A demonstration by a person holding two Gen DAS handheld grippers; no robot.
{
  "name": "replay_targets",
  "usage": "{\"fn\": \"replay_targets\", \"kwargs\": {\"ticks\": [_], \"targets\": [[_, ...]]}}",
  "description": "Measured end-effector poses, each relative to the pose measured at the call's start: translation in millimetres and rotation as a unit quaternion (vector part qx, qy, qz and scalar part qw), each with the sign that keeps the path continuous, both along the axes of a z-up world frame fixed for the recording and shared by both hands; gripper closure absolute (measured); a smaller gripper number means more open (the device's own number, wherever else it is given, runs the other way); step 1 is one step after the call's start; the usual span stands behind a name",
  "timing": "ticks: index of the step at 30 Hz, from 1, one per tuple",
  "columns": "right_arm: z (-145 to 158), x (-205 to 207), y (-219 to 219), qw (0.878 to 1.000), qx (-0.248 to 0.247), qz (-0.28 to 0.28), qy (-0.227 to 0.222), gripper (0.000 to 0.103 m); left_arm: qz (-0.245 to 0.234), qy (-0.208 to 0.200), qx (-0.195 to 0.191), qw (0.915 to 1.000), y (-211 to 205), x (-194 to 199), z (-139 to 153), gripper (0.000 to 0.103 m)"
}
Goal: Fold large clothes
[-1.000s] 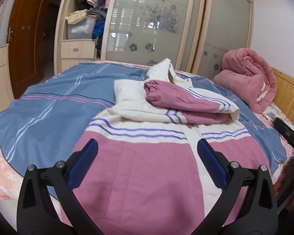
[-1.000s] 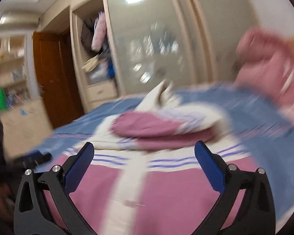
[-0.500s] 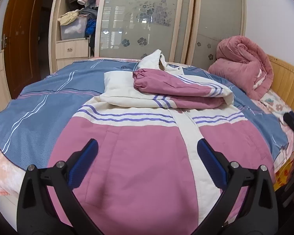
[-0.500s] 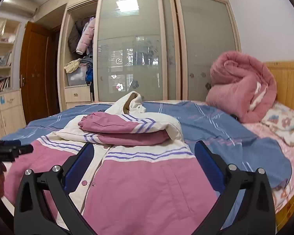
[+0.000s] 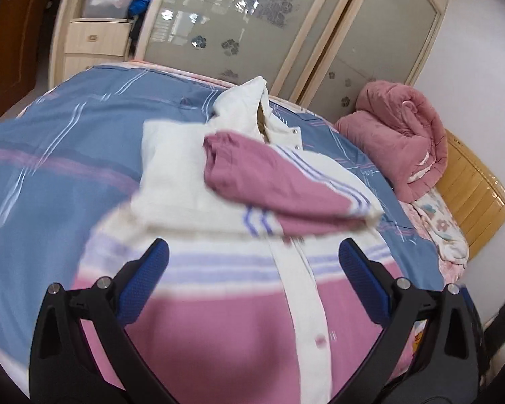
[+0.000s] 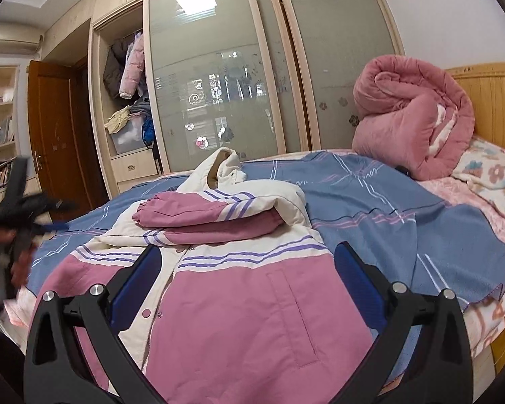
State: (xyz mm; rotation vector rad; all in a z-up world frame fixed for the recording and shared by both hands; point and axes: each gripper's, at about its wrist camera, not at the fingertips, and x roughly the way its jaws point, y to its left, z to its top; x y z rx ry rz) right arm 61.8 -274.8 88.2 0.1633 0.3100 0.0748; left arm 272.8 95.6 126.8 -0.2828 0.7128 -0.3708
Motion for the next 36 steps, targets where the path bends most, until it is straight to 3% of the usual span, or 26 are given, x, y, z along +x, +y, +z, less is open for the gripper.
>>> {"fn": "replay_targets", "kwargs": {"ticks": [2,5,7,13,14,15,16,18,21,27,31,35,36], "targets": [[-1,2,-1,1.0,0.003,0.0,0.003,0.001,-0.02,0.017,0.012,0.9996,-5,36,4,0.002],[-3,6,-2,1.0,0.006,-0.002,0.01,0.001,-0.02,0.047,0.076,0.9958,-22,103,-2,0.002],[-5,10,-3,1.0,0.011,-0.002,0.015,0.001,-0.02,0.065,0.096,0.993,-30,135,-11,0.002],[-6,17,-3,1.0,0.019,-0.001,0.022,0.001,-0.007,0.117,0.107,0.9874,-51,199,-44,0.009],[-6,19,-2,1.0,0.018,0.0,0.023,0.001,-0.013,0.128,0.109,0.9857,-59,206,-51,0.016],[-6,19,-2,1.0,0.018,0.001,0.023,0.001,-0.018,0.135,0.115,0.9839,-63,209,-56,0.034],[-7,20,-1,1.0,0.018,0.001,0.023,0.001,-0.014,0.142,0.135,0.9805,-69,211,-61,0.044],[-7,22,-1,1.0,0.02,0.002,0.024,0.001,0.015,0.136,0.157,0.9781,-72,211,-64,0.074],[-7,23,-2,0.999,0.023,0.001,0.027,0.001,0.012,0.132,0.136,0.9818,-66,209,-58,0.086],[-9,27,-3,0.999,0.03,0.001,0.033,0.001,0.031,0.086,0.18,0.9795,-50,197,-26,0.089],[-10,28,1,0.999,0.024,0.005,0.035,0.001,0.036,0.063,0.182,0.9806,-36,183,-7,0.089],[-11,31,4,0.999,0.02,0.008,0.04,0.001,0.029,0.082,0.198,0.9765,-29,175,-24,0.085],[-12,31,4,0.999,0.02,0.007,0.04,0.001,0.029,0.087,0.204,0.9746,-30,174,-32,0.077]]}}
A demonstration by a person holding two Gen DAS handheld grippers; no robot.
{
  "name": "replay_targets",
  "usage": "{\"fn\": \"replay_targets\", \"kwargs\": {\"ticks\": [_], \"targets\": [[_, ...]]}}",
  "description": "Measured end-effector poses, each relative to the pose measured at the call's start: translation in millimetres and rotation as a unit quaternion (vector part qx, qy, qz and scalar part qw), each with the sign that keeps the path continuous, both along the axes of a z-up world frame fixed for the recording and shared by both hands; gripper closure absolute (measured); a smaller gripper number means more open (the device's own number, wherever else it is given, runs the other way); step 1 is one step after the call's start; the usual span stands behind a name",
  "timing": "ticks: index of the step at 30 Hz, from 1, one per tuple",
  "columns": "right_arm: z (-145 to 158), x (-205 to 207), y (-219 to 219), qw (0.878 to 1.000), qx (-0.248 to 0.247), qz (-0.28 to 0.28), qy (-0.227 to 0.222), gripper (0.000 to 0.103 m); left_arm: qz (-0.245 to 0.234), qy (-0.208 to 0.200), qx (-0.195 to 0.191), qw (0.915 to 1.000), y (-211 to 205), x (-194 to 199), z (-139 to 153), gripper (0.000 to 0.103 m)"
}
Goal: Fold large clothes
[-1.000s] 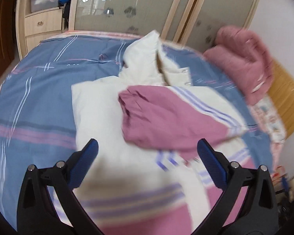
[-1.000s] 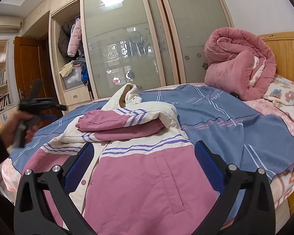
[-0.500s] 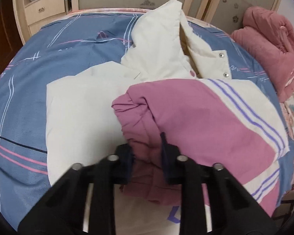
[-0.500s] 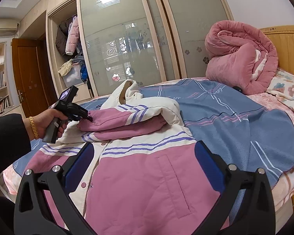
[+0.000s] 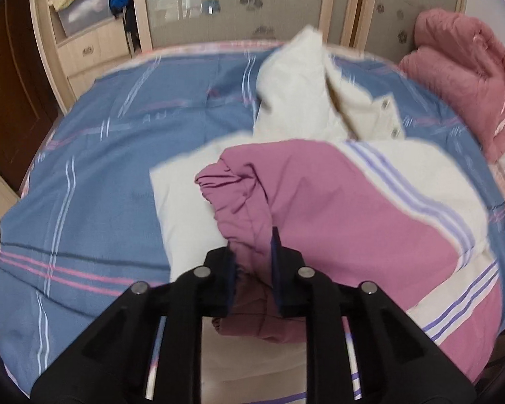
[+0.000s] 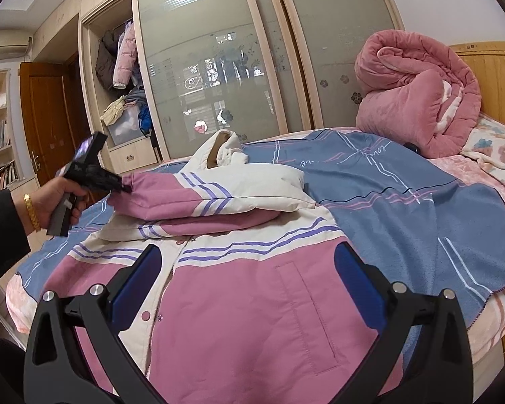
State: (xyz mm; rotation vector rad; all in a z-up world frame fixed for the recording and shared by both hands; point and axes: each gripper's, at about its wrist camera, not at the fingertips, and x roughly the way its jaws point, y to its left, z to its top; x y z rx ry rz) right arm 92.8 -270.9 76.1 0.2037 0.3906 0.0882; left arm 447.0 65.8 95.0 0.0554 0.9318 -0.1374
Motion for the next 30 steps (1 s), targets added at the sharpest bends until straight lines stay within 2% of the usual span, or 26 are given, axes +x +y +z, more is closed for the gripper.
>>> {"fn": "replay_targets", "kwargs": {"ticks": [1,2,3,4,6,10,13,16,18,22,23,25,26,27,30], "targets": [[0,1,0,1.0,0.0,-0.001,0.001,0.001,0.005,0.005,0.015,0.9999,-1,-1,-10,0.069],[-1,1,0,1.0,0.0,-0.001,0.002,0.001,0.016,0.008,0.044,0.9989,-3,0,-24,0.045],[-1,2,0,1.0,0.0,-0.002,0.005,0.001,0.026,0.002,0.075,0.9969,-6,0,-34,0.011],[-2,3,0,1.0,0.0,-0.003,0.006,0.001,0.035,-0.012,0.106,0.9937,-8,-2,-40,0.002],[-3,4,1,1.0,-0.002,-0.004,0.009,0.001,0.027,-0.049,0.127,0.9903,-10,-9,-46,0.002],[-2,3,3,1.0,-0.011,-0.004,0.007,0.001,0.045,-0.079,0.114,0.9893,-7,-32,-27,0.002],[-2,2,2,1.0,-0.014,-0.005,0.007,0.001,0.043,-0.132,0.081,0.987,-4,-86,6,0.002],[-3,1,3,1.0,-0.016,-0.006,0.009,0.001,0.026,-0.215,0.063,0.9742,-8,-173,31,0.002],[-3,-1,5,1.0,-0.022,-0.006,0.008,0.001,0.019,-0.241,0.034,0.9697,-7,-232,34,0.002],[-5,-5,9,0.999,-0.038,-0.007,0.01,0.001,0.025,-0.231,-0.02,0.9723,-6,-312,18,0.002],[-5,-6,11,0.999,-0.043,-0.007,0.011,0.001,0.031,-0.235,-0.026,0.9711,-5,-325,15,0.002],[-7,-8,13,0.999,-0.051,-0.007,0.013,0.001,0.064,-0.26,-0.025,0.9632,-1,-354,1,0.002],[-8,-8,14,0.998,-0.055,-0.008,0.013,0.001,0.089,-0.262,-0.025,0.9606,0,-363,-9,0.002],[-8,-9,15,0.998,-0.059,-0.01,0.012,0.001,0.098,-0.253,-0.029,0.9621,1,-367,-17,0.002],[-11,-8,17,0.998,-0.065,-0.014,0.016,0.001,0.09,-0.227,-0.026,0.9694,0,-363,-25,0.002]]}}
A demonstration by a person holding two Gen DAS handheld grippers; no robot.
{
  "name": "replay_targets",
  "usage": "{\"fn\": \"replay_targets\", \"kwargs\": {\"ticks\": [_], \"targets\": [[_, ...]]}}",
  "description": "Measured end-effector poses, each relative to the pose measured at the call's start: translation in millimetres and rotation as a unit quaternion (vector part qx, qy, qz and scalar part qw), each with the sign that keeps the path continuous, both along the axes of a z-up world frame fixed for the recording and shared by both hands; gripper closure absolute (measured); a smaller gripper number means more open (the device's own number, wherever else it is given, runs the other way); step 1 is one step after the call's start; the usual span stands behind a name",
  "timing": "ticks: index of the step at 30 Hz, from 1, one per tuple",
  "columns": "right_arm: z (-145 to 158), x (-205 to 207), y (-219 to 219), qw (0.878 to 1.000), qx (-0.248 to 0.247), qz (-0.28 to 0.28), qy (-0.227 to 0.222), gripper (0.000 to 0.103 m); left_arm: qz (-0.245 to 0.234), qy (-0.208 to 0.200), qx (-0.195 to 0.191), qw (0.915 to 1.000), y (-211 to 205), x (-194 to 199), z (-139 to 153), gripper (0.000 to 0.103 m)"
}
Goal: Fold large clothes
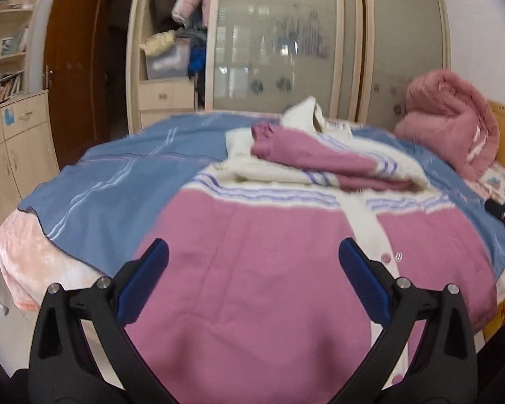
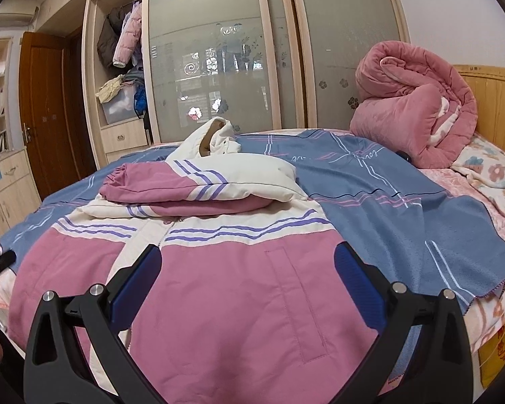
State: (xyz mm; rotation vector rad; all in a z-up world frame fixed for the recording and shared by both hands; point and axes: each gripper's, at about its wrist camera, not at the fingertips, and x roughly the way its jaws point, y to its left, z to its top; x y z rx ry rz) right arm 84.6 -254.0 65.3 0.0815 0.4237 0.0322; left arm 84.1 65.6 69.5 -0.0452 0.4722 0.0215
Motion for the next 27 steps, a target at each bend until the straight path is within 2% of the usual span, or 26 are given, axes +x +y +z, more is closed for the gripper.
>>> {"fn": "replay_targets", "kwargs": {"ticks": [3,7,11,21,24,27], "targets": [[-2,1,3,1.0,-0.005,0.001,0.004,0.001,-0.006,-0.019,0.009,0.9998,2,3,0,0.002],[-4,1,6,1.0,-0.008,0.002,0.006,0.001,-0.02,-0.007,0.005,0.9998,0,4,-4,0.002],[-7,2,9,1.0,-0.011,0.006,0.012,0.001,-0.027,-0.013,0.011,0.9995,-3,0,-3,0.002],[-6,2,11,1.0,-0.008,0.009,0.012,0.001,-0.025,-0.006,0.007,0.9997,-2,5,-3,0.002],[-5,3,8,1.0,-0.002,0.001,0.009,0.001,-0.042,-0.003,0.006,0.9991,-8,16,7,0.002],[-3,6,6,1.0,0.007,-0.006,0.007,0.001,-0.062,-0.021,0.019,0.9977,-20,31,33,0.002]]}}
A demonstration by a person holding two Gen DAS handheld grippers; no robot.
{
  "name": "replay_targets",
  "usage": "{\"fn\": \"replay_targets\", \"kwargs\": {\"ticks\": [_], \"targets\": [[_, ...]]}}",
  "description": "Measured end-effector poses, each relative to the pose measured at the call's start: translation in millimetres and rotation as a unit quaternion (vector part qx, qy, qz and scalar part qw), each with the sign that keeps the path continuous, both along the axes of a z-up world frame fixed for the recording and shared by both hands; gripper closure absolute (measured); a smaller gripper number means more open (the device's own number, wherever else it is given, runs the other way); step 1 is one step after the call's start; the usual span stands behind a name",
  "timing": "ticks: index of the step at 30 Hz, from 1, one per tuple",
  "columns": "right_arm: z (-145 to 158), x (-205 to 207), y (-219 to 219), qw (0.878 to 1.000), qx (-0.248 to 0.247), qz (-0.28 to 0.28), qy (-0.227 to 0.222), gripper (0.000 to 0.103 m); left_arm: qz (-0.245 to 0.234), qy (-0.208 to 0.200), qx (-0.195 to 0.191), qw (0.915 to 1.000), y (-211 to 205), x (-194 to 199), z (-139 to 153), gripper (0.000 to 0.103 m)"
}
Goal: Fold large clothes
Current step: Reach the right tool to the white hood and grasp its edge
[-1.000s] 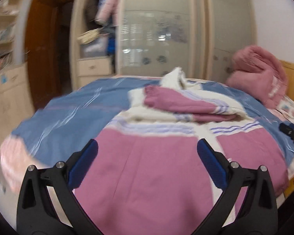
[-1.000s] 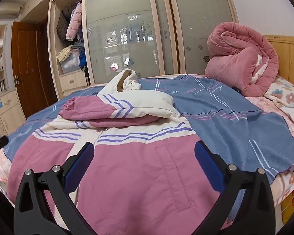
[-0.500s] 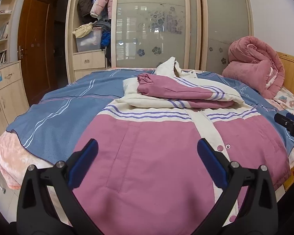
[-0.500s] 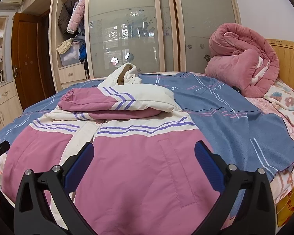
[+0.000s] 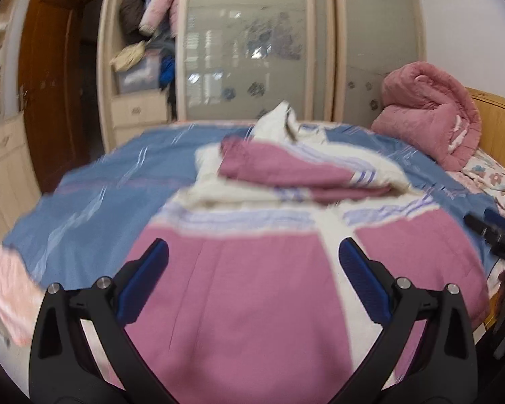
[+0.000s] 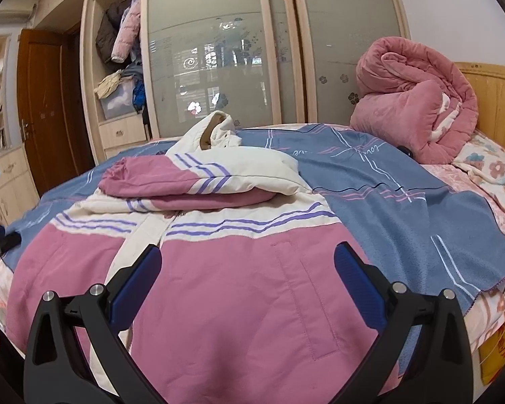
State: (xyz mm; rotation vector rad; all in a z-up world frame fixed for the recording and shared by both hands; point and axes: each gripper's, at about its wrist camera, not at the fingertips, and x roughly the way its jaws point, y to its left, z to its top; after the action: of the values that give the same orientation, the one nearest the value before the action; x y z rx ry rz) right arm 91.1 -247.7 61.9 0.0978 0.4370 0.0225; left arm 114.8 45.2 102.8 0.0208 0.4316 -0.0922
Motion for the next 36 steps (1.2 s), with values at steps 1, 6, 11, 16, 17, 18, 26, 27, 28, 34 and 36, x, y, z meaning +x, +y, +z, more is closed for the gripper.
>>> {"fn": "replay_targets", "kwargs": {"ticks": [1,6,11,16,17,18,26,27,28,34,36], "targets": [[1,1,1,1.0,-0.001,-0.002,-0.002,0.001,-0.012,-0.009,0.003,0.9999,-6,9,15,0.002],[19,16,13,1.0,-0.007,0.017,0.004,0.001,-0.068,-0.023,0.014,0.9973,-31,73,58,0.002],[66,74,30,0.997,0.012,0.061,0.054,0.001,-0.049,-0.045,0.015,0.9977,-23,129,36,0.002],[116,188,56,0.988,0.026,0.096,0.116,0.001,-0.02,0.019,-0.04,0.9988,6,147,2,0.002],[121,212,65,0.988,0.005,0.094,0.123,0.001,-0.026,0.014,-0.047,0.9984,7,149,5,0.002],[125,244,75,0.987,-0.019,0.089,0.131,0.001,-0.027,0.004,-0.043,0.9987,7,148,8,0.002],[103,465,130,0.961,-0.188,0.028,0.199,0.001,-0.027,-0.005,-0.015,0.9995,14,155,8,0.002],[98,486,134,0.956,-0.209,0.02,0.202,0.001,-0.03,0.006,-0.021,0.9993,18,157,5,0.002],[95,500,137,0.953,-0.227,0.013,0.202,0.001,-0.033,0.014,-0.024,0.9991,21,159,2,0.002],[63,582,163,0.911,-0.376,0.001,0.169,0.002,-0.03,0.039,-0.002,0.9988,32,166,-19,0.002],[50,601,172,0.89,-0.425,0.003,0.164,0.002,-0.032,0.055,-0.011,0.9979,36,169,-25,0.002]]}}
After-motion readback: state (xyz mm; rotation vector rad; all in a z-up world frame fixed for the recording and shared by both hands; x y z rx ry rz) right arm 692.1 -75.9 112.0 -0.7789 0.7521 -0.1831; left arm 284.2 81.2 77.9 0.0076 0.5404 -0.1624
